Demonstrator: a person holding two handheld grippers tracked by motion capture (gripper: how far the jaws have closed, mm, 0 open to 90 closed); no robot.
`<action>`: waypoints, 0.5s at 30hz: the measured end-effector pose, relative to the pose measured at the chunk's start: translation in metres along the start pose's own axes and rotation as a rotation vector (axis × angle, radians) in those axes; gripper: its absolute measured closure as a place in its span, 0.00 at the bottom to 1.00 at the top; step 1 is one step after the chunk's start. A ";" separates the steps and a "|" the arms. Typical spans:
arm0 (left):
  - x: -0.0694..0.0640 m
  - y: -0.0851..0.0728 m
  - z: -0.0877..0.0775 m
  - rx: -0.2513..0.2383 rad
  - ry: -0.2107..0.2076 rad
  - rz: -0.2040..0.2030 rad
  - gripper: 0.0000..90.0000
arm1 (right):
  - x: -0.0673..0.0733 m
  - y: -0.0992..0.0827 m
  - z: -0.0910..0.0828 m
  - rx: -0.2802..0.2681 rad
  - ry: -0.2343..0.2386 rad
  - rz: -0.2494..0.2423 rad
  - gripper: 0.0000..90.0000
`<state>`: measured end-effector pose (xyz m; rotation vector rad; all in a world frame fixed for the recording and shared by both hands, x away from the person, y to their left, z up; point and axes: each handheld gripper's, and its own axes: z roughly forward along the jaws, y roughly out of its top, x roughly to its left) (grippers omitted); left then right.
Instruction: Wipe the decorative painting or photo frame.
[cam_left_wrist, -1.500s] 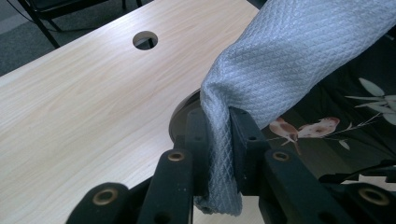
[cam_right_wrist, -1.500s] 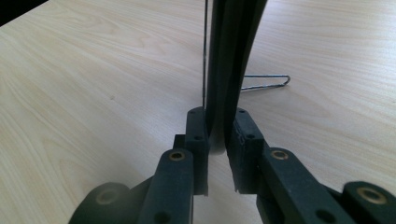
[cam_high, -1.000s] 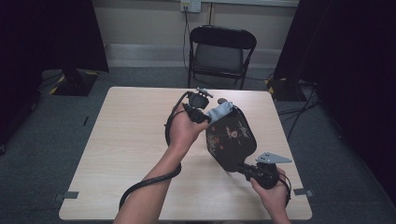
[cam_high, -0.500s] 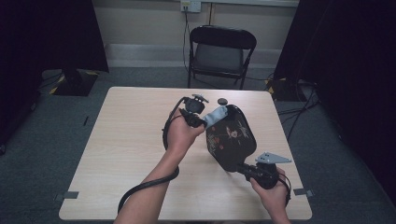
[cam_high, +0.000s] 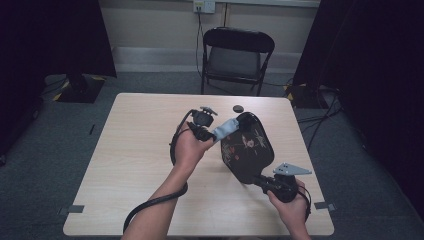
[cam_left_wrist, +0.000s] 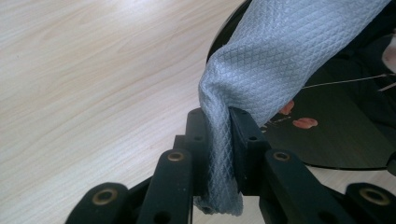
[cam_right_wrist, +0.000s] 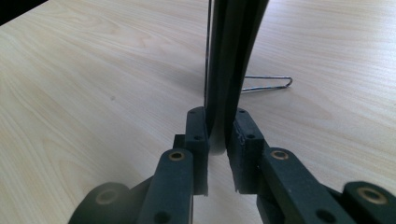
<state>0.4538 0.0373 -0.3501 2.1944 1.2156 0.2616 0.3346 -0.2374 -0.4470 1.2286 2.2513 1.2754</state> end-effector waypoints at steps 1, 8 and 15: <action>0.001 0.000 -0.001 0.000 -0.004 0.002 0.87 | 0.000 0.000 0.000 0.001 0.000 0.001 0.88; 0.002 0.001 -0.005 -0.006 0.001 -0.003 0.87 | 0.001 0.000 0.001 0.000 0.001 0.001 0.88; 0.007 -0.002 -0.008 -0.018 -0.009 -0.024 0.88 | 0.000 0.000 0.001 -0.003 0.000 0.000 0.88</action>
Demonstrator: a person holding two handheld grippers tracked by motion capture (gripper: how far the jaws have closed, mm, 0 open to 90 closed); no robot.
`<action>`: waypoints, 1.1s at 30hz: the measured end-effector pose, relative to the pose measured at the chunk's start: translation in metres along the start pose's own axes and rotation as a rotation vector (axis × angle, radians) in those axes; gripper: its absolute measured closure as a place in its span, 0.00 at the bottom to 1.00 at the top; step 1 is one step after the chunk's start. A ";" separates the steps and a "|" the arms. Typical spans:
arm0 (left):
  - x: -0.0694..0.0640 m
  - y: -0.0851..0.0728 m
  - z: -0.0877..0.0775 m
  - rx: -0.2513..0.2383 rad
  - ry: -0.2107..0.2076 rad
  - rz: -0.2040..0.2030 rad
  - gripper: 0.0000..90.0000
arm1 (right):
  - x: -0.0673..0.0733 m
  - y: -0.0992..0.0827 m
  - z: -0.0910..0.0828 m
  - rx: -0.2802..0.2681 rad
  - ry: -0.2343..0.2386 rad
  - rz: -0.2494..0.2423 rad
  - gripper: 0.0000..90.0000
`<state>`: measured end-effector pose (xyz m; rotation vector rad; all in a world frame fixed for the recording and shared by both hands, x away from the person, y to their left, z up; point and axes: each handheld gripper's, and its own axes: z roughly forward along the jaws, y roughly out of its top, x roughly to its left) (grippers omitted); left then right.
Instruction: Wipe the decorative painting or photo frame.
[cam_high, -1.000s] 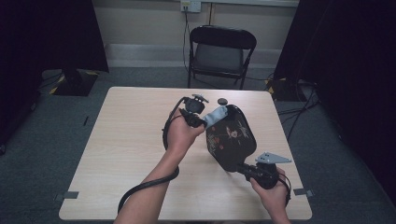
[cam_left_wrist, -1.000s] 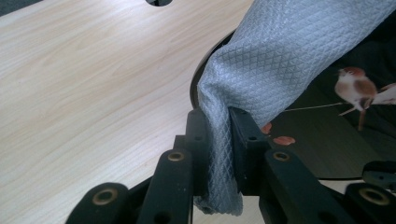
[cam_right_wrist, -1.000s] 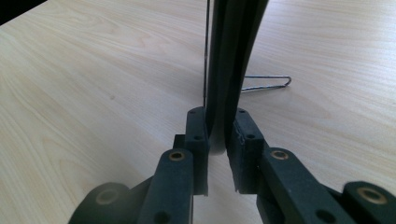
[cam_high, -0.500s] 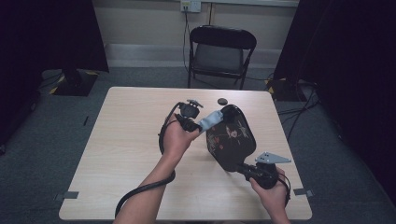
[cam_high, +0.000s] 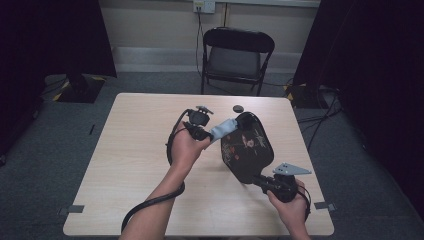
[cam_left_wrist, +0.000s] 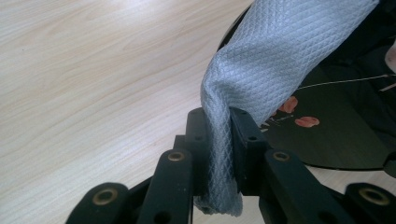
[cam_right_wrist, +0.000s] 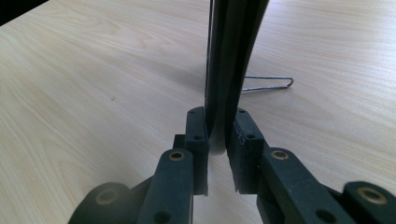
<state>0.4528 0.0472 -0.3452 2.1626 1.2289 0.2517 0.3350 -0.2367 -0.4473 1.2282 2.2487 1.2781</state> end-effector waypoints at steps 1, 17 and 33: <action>0.000 0.001 -0.002 -0.003 0.001 0.001 0.88 | 0.000 0.000 0.000 0.001 0.000 0.001 0.88; -0.001 0.023 -0.048 -0.112 0.024 0.007 0.88 | 0.000 0.000 0.000 0.001 -0.002 0.002 0.88; -0.013 0.020 0.001 -0.032 0.029 0.024 0.88 | 0.000 0.001 0.000 0.002 -0.004 0.000 0.88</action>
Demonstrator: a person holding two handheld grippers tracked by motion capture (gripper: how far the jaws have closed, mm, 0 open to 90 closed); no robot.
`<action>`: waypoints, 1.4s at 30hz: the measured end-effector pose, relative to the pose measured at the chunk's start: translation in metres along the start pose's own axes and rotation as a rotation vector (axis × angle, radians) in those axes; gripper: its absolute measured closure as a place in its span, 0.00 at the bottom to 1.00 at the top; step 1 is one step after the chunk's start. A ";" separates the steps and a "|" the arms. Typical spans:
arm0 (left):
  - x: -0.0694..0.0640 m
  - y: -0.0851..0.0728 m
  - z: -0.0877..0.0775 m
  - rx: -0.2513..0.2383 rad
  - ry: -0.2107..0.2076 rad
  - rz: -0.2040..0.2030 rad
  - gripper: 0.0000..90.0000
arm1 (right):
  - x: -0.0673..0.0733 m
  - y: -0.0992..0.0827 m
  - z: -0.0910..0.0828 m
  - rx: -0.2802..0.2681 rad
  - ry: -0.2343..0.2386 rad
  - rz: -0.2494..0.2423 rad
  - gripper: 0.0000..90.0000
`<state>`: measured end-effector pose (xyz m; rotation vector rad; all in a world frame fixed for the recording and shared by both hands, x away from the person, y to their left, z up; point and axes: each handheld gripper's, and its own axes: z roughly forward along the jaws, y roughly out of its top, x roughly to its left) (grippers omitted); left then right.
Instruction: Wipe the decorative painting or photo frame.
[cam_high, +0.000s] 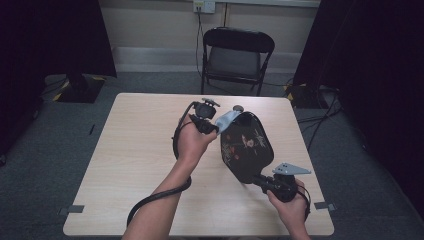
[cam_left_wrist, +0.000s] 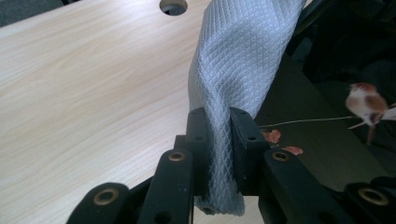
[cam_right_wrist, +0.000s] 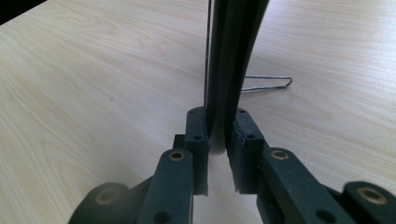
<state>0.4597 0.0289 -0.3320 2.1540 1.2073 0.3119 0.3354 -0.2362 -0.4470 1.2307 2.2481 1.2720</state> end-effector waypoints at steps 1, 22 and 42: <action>0.000 -0.002 0.002 0.006 -0.001 0.005 0.88 | 0.000 0.000 0.000 0.001 0.000 0.000 0.88; 0.017 -0.046 0.048 0.095 -0.036 -0.022 0.88 | 0.001 0.001 0.002 -0.003 0.004 -0.001 0.88; 0.013 -0.074 0.080 0.186 -0.076 -0.032 0.88 | 0.001 0.000 0.002 -0.004 0.006 -0.002 0.88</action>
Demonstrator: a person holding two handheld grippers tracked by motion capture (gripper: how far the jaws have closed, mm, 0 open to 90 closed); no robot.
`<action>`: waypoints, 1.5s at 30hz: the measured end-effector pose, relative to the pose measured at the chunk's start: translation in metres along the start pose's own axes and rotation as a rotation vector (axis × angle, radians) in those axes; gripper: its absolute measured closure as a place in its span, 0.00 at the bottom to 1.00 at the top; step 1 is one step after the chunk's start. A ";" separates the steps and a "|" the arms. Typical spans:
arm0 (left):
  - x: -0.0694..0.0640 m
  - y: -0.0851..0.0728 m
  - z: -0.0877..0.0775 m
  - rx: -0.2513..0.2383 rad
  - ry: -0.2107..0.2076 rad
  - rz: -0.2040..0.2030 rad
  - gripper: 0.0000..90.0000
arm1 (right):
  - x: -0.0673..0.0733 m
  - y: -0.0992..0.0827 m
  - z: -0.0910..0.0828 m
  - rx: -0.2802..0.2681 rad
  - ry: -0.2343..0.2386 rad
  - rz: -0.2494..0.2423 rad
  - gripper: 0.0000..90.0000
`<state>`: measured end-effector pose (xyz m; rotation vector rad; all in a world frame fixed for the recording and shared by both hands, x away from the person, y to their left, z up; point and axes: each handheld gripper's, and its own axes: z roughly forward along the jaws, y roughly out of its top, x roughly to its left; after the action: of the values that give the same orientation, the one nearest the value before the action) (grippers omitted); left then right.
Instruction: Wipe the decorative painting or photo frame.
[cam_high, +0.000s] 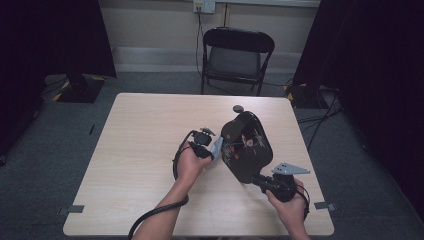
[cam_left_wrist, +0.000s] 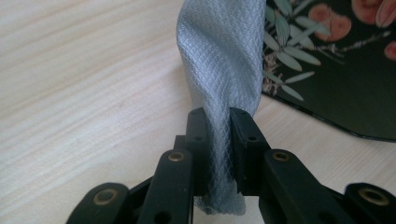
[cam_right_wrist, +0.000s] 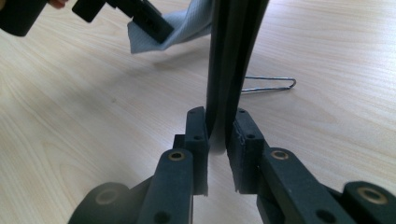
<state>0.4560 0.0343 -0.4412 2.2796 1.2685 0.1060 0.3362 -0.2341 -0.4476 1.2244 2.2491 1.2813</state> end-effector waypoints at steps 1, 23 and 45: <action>-0.001 -0.002 0.002 0.004 -0.001 0.004 0.88 | 0.000 0.000 0.000 0.001 0.000 0.000 0.88; -0.017 -0.025 0.005 0.023 -0.043 0.064 0.88 | 0.000 -0.001 0.001 -0.002 0.000 0.005 0.88; 0.004 -0.054 -0.018 -0.033 0.006 0.052 0.87 | -0.002 0.002 0.008 -0.018 -0.007 0.016 0.88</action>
<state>0.4110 0.0678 -0.4518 2.2860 1.2017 0.1516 0.3431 -0.2309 -0.4513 1.2406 2.2232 1.2980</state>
